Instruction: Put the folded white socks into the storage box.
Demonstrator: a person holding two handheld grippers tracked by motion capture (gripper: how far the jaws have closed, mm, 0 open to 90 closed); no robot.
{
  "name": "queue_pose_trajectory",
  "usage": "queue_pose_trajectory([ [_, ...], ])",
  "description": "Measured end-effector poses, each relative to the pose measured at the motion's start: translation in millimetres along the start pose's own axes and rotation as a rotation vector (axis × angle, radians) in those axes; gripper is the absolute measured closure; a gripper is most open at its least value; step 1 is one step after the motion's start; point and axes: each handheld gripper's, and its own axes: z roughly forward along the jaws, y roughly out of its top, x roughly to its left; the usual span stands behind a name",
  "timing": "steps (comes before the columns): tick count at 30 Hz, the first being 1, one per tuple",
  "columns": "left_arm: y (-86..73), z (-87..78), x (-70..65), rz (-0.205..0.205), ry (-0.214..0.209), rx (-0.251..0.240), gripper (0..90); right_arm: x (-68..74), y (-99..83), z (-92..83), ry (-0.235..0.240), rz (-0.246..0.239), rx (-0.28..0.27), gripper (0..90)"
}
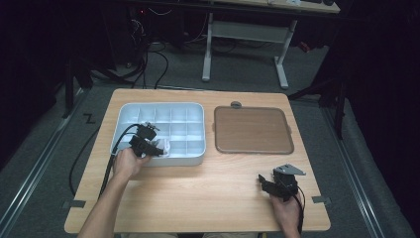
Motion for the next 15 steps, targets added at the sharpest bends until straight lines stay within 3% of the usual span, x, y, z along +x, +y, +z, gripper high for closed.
queue_pose_trajectory([
  [6, -0.5, 1.5, -2.4, 0.015, 0.019, 0.005, 74.5, 0.0, 0.1, 0.0, 0.0, 0.0, 0.0, 36.2],
  [15, 0.7, -7.4, -5.6, 0.041, 0.019, -0.053, 67.5, -0.3, 0.0, 0.0, 0.001, 0.001, -0.001, 36.2],
])
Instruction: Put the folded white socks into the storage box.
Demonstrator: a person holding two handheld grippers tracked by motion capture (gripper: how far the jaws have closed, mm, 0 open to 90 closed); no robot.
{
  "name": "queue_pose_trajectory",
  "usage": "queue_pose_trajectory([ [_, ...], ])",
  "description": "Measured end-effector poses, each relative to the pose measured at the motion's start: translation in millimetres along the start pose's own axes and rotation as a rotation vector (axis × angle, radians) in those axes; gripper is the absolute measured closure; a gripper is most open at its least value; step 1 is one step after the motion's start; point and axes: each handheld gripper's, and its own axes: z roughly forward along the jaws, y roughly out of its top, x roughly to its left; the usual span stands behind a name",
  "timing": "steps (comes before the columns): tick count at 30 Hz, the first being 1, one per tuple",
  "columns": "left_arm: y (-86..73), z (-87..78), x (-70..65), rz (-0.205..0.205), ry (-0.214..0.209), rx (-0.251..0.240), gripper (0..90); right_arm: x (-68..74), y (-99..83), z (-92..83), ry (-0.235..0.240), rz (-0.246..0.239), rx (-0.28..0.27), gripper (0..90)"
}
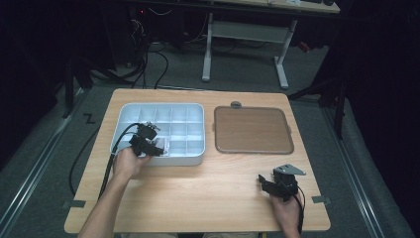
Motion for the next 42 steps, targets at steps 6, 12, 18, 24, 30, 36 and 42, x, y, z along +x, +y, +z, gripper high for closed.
queue_pose_trajectory([
  [6, 5.3, -9.0, -0.9, -0.031, -0.026, -0.038, 58.0, -0.1, 0.0, 0.0, 0.0, 0.0, 0.0, 36.2],
  [12, 12.0, -15.7, 0.9, -0.063, -0.036, -0.103, 51.8, 0.0, 0.0, 0.0, 0.0, 0.0, 0.0, 36.2],
  [18, 19.0, -22.5, 0.7, -0.088, -0.055, -0.174, 52.9, 0.0, 0.0, 0.0, 0.0, 0.0, 0.0, 36.2],
  [24, 21.2, -21.1, 2.8, -0.103, -0.049, -0.193, 77.8, 0.0, 0.0, 0.0, 0.0, -0.001, 0.0, 36.2],
  [30, 17.4, -12.5, 2.3, -0.079, -0.023, -0.16, 82.2, 0.0, 0.0, 0.0, 0.0, -0.001, 0.0, 36.1],
  [36, 14.3, -4.8, 2.9, -0.068, -0.013, -0.128, 82.9, 0.0, 0.0, 0.0, 0.0, -0.001, 0.0, 36.1],
  [42, 13.8, -1.2, 3.2, -0.067, -0.01, -0.103, 83.3, 0.1, 0.0, 0.0, 0.0, -0.002, 0.001, 36.0],
])
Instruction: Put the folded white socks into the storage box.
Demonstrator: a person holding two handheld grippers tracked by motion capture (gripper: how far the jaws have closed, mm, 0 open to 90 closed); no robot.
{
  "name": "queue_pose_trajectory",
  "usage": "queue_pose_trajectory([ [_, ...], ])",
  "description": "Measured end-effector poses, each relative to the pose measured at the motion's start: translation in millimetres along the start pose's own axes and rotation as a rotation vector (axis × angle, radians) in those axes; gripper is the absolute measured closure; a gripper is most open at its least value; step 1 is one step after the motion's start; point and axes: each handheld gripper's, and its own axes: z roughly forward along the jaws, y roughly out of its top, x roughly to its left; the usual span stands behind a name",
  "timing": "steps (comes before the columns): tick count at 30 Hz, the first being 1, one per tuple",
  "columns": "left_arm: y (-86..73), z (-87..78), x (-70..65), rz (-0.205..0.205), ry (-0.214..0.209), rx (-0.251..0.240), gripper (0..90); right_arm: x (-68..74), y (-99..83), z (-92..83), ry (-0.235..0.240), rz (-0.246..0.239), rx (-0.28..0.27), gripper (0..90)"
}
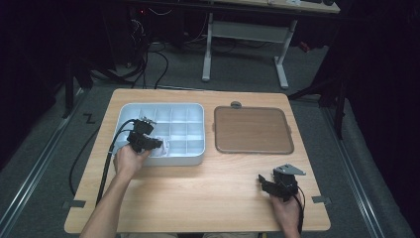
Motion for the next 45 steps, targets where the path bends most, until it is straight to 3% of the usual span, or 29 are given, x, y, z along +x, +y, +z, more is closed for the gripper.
queue_pose_trajectory([
  [7, -9.2, 14.3, 1.0, 0.005, 0.026, 0.07, 84.0, 0.2, 0.0, 0.0, 0.0, 0.0, 0.0, 36.0],
  [16, -7.6, 17.7, 2.3, -0.015, 0.041, 0.096, 83.7, 0.1, 0.1, 0.0, 0.001, -0.002, 0.0, 35.9],
  [19, -7.7, 16.1, 2.0, -0.005, 0.036, 0.09, 82.5, 0.1, 0.0, 0.0, 0.001, -0.002, 0.0, 35.9],
  [24, -4.1, 10.5, 3.9, -0.027, 0.007, 0.067, 77.9, -0.2, 0.0, 0.0, 0.002, 0.0, -0.001, 35.8],
  [30, -6.5, 2.8, -3.2, 0.017, 0.011, 0.044, 60.0, 0.0, 0.0, 0.0, 0.002, -0.002, 0.0, 35.7],
  [36, 1.1, -8.2, -2.5, -0.004, 0.001, -0.022, 49.1, 0.0, 0.0, 0.0, 0.003, 0.0, 0.0, 35.7],
  [45, 2.6, -23.3, 3.5, -0.025, -0.012, -0.087, 47.3, -0.2, 0.1, 0.1, 0.003, -0.001, -0.001, 35.7],
])
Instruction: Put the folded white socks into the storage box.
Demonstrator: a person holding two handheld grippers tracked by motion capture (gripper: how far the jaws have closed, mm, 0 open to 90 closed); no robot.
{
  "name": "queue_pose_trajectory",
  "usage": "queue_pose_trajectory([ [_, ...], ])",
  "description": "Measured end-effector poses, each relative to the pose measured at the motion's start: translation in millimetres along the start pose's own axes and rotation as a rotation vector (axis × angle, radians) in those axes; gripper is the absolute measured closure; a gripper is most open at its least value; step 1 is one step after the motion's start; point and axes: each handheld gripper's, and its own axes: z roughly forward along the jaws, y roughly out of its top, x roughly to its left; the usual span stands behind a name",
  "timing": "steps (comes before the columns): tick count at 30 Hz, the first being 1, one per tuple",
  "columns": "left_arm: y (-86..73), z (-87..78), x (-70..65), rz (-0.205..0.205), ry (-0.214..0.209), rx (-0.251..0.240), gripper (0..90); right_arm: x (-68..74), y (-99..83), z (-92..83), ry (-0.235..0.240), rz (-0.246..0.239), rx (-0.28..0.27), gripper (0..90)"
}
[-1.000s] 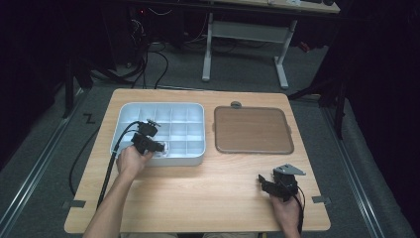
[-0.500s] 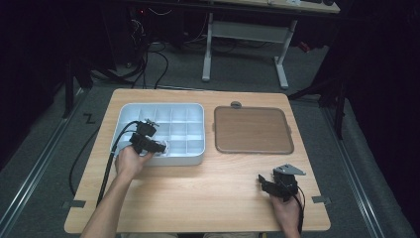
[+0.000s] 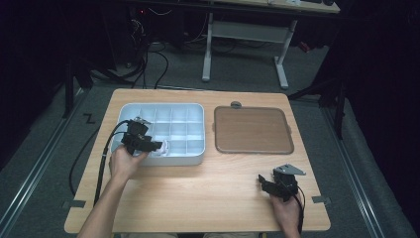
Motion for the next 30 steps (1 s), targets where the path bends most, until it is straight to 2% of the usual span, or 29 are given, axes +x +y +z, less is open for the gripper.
queue_pose_trajectory([
  [3, 1.6, -5.6, 2.9, -0.009, -0.005, -0.014, 47.3, 0.1, 0.0, 0.0, -0.001, 0.001, 0.001, 35.8],
  [7, 3.4, -15.1, 6.8, -0.047, -0.031, -0.038, 47.0, 0.1, 0.0, 0.0, -0.001, 0.001, 0.001, 35.9],
  [14, 5.3, -29.7, 9.7, -0.057, -0.048, -0.073, 46.4, 0.1, 0.0, 0.1, -0.001, 0.0, 0.0, 35.8],
  [21, 6.0, -43.4, 11.6, -0.047, -0.047, -0.105, 45.9, 0.0, 0.0, 0.0, -0.001, 0.0, 0.0, 36.0],
  [26, 3.3, -51.4, 15.5, -0.071, -0.057, -0.121, 45.5, 0.2, 0.0, 0.0, -0.001, 0.001, 0.001, 35.9],
  [28, 2.4, -53.7, 16.2, -0.062, -0.054, -0.126, 45.1, 0.3, 0.0, 0.0, -0.001, 0.001, 0.001, 35.9],
  [30, 2.5, -56.5, 15.5, -0.08, -0.068, -0.134, 45.0, 0.3, 0.1, 0.0, -0.001, 0.0, 0.001, 36.0],
])
